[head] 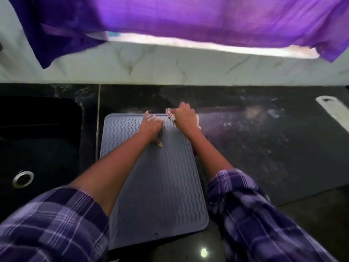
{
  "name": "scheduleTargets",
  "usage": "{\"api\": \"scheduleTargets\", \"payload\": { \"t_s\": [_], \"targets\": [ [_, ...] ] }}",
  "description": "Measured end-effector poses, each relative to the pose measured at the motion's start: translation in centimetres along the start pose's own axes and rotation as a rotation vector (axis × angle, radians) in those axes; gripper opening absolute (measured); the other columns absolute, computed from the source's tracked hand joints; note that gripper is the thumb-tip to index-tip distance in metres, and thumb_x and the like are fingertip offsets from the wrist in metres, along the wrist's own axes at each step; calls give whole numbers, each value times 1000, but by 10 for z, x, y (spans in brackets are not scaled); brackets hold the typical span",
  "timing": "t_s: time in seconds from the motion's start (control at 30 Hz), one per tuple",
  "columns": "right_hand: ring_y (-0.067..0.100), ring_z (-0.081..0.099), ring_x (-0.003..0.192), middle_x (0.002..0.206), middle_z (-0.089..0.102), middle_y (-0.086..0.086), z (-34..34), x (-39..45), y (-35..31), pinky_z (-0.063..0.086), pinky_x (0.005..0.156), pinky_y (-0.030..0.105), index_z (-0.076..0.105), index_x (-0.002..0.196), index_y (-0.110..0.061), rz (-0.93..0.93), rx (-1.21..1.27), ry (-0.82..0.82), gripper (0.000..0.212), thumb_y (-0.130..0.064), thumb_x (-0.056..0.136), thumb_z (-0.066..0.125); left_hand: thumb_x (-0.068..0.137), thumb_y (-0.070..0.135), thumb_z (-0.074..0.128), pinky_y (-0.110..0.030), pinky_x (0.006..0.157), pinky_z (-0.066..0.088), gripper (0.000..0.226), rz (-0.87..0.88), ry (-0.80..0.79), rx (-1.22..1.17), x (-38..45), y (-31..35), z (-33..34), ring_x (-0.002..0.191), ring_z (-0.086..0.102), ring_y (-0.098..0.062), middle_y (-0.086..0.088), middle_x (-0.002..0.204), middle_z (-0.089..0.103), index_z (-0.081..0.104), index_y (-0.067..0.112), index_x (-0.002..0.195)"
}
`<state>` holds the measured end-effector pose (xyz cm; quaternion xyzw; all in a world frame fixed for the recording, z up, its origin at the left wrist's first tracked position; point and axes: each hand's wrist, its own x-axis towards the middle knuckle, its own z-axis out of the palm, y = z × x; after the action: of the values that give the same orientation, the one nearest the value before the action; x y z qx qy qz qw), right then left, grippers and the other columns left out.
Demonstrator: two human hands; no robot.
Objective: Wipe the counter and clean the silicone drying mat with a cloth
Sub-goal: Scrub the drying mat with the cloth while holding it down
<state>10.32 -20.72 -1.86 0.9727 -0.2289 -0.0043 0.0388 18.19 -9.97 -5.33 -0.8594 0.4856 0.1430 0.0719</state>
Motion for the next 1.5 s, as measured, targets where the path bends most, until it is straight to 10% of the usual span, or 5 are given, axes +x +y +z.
{"api": "scheduleTargets", "payload": {
  "t_s": [0.43, 0.67, 1.0, 1.2, 1.5],
  "targets": [
    [33, 61, 107, 117, 64, 19, -1, -52, 14, 48, 86, 34, 60, 117, -3, -77, 122, -549, 34, -6, 84, 55, 59, 76, 67, -49, 117, -12, 105, 42, -62, 68, 12, -8, -7, 140, 38, -16, -4, 144, 50, 46, 14, 141],
    [33, 60, 106, 114, 65, 15, 3, 18, 12, 47, 87, 40, 61, 112, -7, -7, -18, -120, 25, -14, 93, 46, 59, 76, 67, -50, 117, -14, 79, 31, -109, 94, 19, -4, -7, 124, 55, -15, 0, 114, 69, 64, 17, 112],
    [34, 64, 92, 108, 65, 19, 5, -42, 22, 49, 75, 35, 62, 103, 0, -74, 20, -542, 23, -9, 84, 55, 55, 78, 67, -51, 118, -13, 86, 27, -62, 121, 17, -3, -11, 119, 58, -19, -4, 112, 68, 63, 14, 113],
    [32, 63, 99, 105, 68, 12, 4, 8, -4, 49, 83, 38, 67, 103, -11, -56, 22, -81, 21, -16, 89, 52, 60, 72, 69, -53, 118, -12, 85, 43, -22, -38, 11, -13, -3, 128, 51, -16, 0, 125, 63, 58, 17, 125],
    [29, 62, 107, 115, 67, 12, 19, -66, -10, 44, 100, 44, 64, 116, -12, -217, 37, -403, 30, -12, 87, 58, 60, 76, 66, -52, 116, -15, 96, 27, -17, 28, 14, -8, -4, 134, 46, -19, -3, 136, 57, 53, 16, 135]
  ]
}}
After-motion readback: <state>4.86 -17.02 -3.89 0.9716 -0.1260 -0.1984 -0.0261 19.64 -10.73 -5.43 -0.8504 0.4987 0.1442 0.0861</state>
